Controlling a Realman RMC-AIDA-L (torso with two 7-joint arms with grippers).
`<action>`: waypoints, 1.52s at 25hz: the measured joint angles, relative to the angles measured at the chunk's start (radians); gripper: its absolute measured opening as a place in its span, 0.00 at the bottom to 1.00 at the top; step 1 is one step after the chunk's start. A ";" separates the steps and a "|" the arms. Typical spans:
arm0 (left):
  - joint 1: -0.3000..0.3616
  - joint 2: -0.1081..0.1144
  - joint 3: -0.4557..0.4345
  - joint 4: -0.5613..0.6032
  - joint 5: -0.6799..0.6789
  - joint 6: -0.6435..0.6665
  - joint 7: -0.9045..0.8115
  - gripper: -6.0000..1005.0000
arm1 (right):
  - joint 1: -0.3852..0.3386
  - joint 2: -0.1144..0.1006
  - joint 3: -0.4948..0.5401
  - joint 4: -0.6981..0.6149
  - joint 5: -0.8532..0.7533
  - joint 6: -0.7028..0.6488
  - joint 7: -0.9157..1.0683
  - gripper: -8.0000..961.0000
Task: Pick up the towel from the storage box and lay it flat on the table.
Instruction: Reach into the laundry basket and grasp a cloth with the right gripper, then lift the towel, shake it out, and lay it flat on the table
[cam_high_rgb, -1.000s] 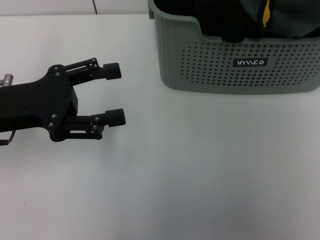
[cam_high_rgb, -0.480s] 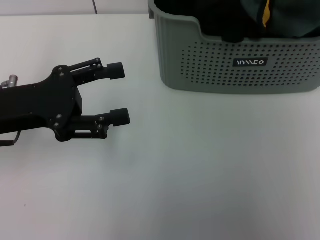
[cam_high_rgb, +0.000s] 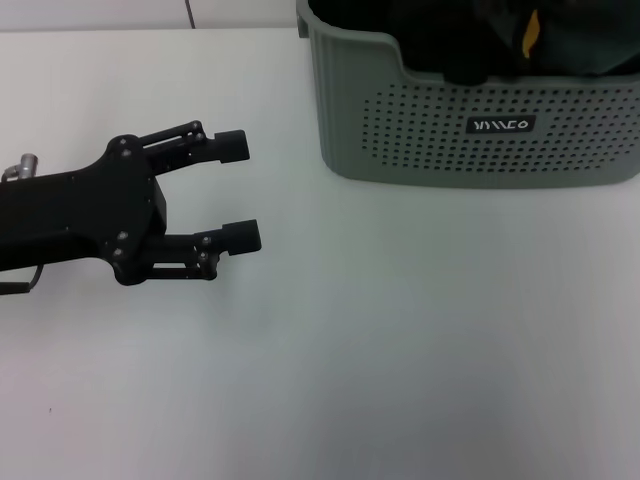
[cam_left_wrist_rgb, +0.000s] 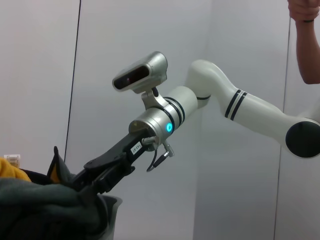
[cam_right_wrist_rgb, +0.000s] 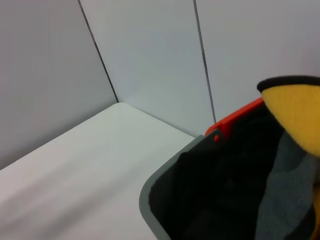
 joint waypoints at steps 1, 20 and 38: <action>0.000 0.000 0.000 -0.002 0.000 0.000 0.002 0.87 | -0.001 0.001 0.000 0.004 0.000 0.003 -0.001 0.68; 0.006 0.000 0.000 -0.010 0.007 -0.015 0.007 0.87 | -0.098 -0.005 0.039 -0.015 0.149 0.011 -0.124 0.23; 0.001 0.000 0.000 -0.022 0.007 -0.027 0.007 0.87 | -0.062 -0.022 0.030 0.083 0.115 0.071 -0.123 0.15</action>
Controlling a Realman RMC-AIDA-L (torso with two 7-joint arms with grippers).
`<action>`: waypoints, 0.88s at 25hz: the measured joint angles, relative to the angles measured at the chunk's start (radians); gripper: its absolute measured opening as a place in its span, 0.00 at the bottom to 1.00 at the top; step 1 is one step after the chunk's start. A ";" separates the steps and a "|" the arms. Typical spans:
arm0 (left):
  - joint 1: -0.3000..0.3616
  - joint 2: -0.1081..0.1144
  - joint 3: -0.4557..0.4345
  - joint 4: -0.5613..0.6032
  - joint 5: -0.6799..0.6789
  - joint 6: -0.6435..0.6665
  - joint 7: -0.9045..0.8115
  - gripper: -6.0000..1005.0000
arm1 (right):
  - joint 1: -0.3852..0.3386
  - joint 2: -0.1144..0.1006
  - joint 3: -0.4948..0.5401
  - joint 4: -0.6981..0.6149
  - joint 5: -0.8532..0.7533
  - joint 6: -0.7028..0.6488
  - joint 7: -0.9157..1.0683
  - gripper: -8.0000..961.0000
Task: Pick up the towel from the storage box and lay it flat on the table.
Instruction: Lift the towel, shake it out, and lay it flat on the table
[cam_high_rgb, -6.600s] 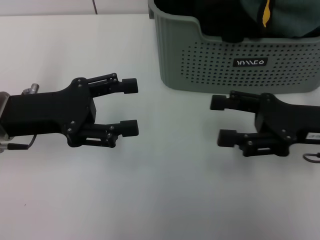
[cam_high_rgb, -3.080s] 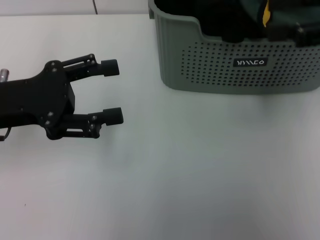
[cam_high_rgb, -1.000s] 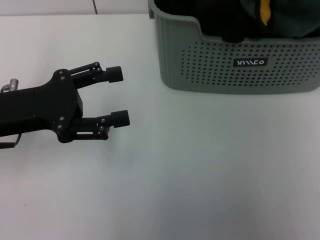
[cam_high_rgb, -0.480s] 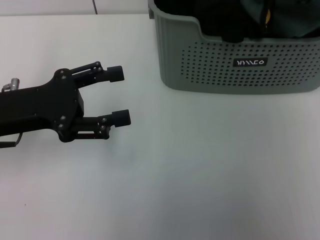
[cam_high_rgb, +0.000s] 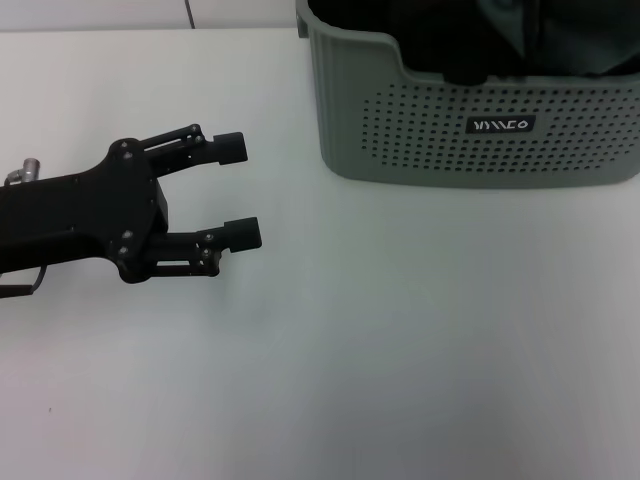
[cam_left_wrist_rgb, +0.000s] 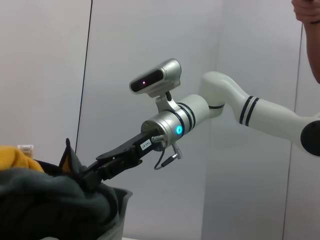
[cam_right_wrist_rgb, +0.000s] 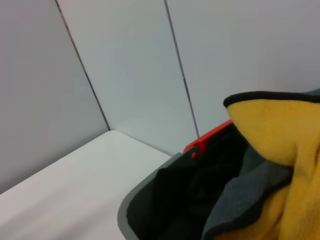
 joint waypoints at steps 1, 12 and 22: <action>0.000 0.000 0.000 0.000 0.000 -0.001 0.000 0.87 | 0.008 0.000 -0.001 0.009 -0.001 0.001 0.000 0.17; 0.003 0.000 0.000 0.000 0.000 -0.023 0.001 0.87 | 0.035 0.024 -0.003 0.015 0.006 -0.028 -0.001 0.46; 0.005 0.000 0.000 0.000 0.000 -0.023 0.002 0.87 | 0.036 0.028 -0.005 0.053 -0.002 -0.008 0.002 0.59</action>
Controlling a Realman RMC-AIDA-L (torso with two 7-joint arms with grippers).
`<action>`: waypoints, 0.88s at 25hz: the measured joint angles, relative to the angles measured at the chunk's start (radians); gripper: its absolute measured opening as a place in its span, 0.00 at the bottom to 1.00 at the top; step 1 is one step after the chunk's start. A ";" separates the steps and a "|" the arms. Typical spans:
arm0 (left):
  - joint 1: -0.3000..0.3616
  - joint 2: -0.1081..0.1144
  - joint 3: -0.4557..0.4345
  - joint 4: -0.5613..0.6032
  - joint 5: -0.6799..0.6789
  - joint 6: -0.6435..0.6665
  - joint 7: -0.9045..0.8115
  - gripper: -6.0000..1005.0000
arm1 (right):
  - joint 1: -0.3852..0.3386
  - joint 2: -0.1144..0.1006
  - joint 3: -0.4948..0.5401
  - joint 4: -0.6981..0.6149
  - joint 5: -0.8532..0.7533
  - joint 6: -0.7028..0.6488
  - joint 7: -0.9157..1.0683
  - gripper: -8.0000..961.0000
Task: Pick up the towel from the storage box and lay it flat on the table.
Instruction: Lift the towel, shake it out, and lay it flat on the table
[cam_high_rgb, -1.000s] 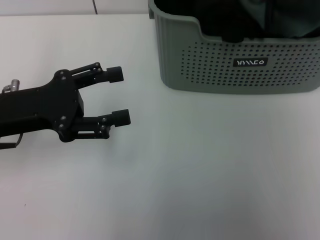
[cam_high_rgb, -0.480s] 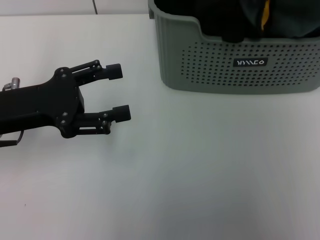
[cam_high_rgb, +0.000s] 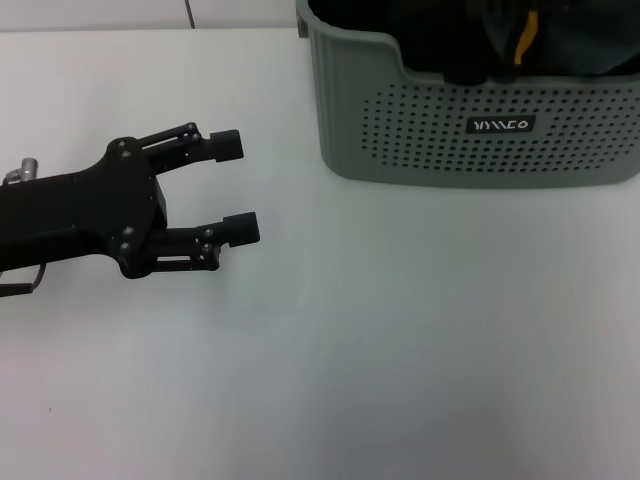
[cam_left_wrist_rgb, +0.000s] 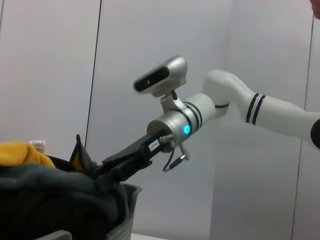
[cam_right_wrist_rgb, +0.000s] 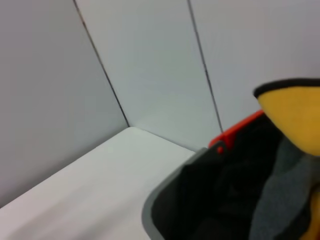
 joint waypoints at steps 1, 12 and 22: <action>0.000 0.000 0.000 0.000 0.000 0.000 0.000 0.87 | 0.000 -0.001 0.000 0.010 -0.001 0.004 -0.006 0.58; 0.002 -0.001 0.000 0.000 0.000 0.000 0.000 0.87 | -0.013 0.010 0.001 0.012 0.004 0.010 -0.078 0.29; 0.000 -0.001 0.000 0.000 0.000 0.000 0.001 0.87 | -0.013 0.010 0.005 0.008 0.001 0.009 -0.079 0.09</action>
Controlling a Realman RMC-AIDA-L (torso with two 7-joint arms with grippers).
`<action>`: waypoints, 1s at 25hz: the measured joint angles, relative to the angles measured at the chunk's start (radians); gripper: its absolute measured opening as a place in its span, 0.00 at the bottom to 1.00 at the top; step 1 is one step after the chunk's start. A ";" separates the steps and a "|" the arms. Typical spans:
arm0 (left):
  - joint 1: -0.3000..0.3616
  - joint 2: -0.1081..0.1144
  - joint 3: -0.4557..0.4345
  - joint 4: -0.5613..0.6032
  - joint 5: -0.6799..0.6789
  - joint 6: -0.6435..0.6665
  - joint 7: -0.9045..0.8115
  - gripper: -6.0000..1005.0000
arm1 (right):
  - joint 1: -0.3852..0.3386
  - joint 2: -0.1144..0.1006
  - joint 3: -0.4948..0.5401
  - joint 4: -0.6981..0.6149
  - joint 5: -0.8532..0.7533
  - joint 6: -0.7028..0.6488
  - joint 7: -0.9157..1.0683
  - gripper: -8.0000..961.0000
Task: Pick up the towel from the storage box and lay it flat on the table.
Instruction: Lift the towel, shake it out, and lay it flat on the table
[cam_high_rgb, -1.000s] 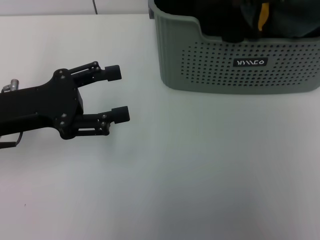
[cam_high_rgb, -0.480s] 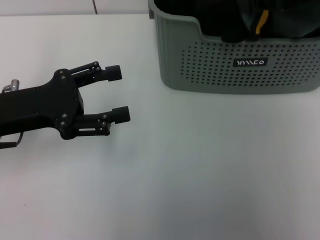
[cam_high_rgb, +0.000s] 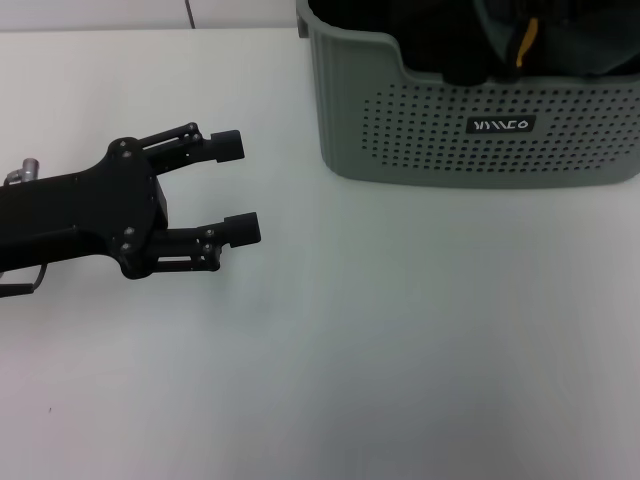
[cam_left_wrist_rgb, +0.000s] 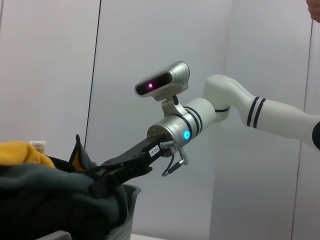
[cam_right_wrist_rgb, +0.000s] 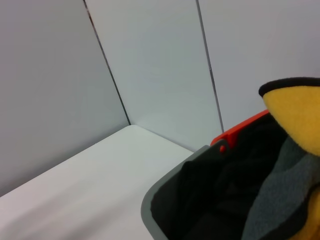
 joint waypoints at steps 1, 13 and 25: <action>0.000 0.000 0.000 0.000 0.000 0.000 0.000 0.87 | 0.000 0.000 0.001 0.000 0.000 0.000 0.000 0.08; 0.009 -0.001 -0.009 -0.010 -0.007 0.000 0.020 0.87 | -0.153 0.002 0.068 -0.220 0.459 -0.072 -0.200 0.01; 0.020 -0.045 -0.132 -0.021 -0.022 0.031 0.022 0.87 | -0.163 0.021 0.108 -0.214 0.783 -0.335 -0.308 0.02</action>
